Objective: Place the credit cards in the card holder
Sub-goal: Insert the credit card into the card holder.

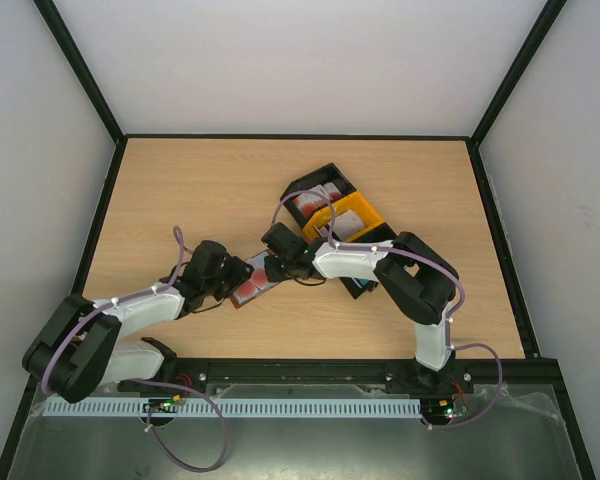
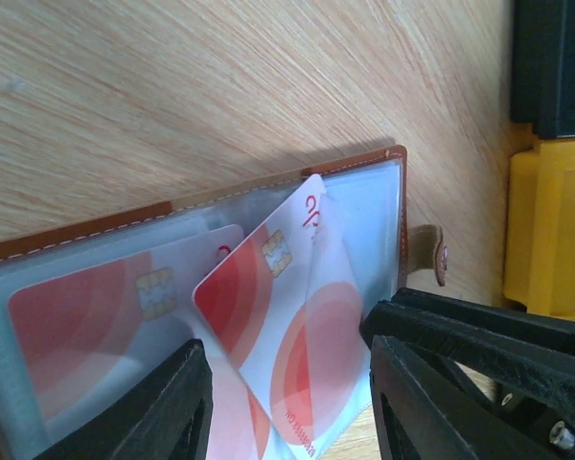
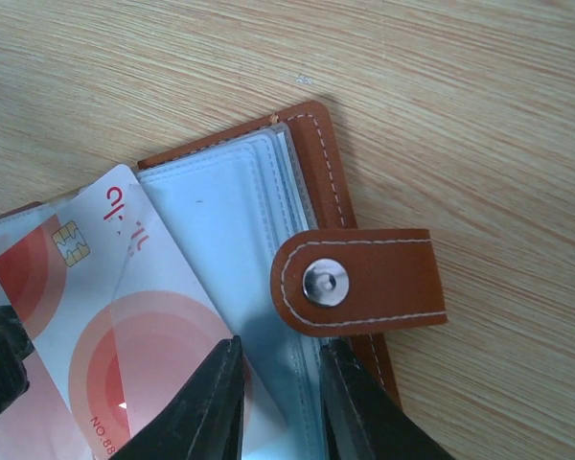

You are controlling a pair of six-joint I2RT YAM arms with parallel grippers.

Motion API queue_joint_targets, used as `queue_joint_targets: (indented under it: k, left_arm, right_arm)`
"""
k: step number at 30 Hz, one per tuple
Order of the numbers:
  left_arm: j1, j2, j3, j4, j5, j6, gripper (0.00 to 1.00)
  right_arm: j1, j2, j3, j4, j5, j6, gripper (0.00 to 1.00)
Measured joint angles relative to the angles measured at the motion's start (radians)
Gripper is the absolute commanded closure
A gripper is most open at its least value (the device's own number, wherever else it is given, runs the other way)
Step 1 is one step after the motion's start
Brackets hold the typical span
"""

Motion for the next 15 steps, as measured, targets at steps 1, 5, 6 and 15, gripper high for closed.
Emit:
queue_joint_targets:
  k: [1,5,6,15]
  left_arm:
    - [0.0,0.005,-0.007,0.021,0.001,-0.004,0.52]
    - [0.0,0.019,-0.037,0.106,0.001,-0.021,0.56]
    - [0.0,0.023,-0.047,0.13,0.002,-0.027,0.58]
    - [0.0,0.026,-0.144,0.319,0.001,-0.048,0.72]
  right_arm:
    - [0.0,0.0,-0.005,0.01,-0.002,0.006,0.78]
    - [-0.002,-0.001,-0.017,0.043,-0.012,0.023,0.78]
    - [-0.003,-0.001,-0.019,0.048,-0.014,0.027,0.78]
    - [-0.014,-0.002,-0.031,0.081,-0.042,0.054,0.78]
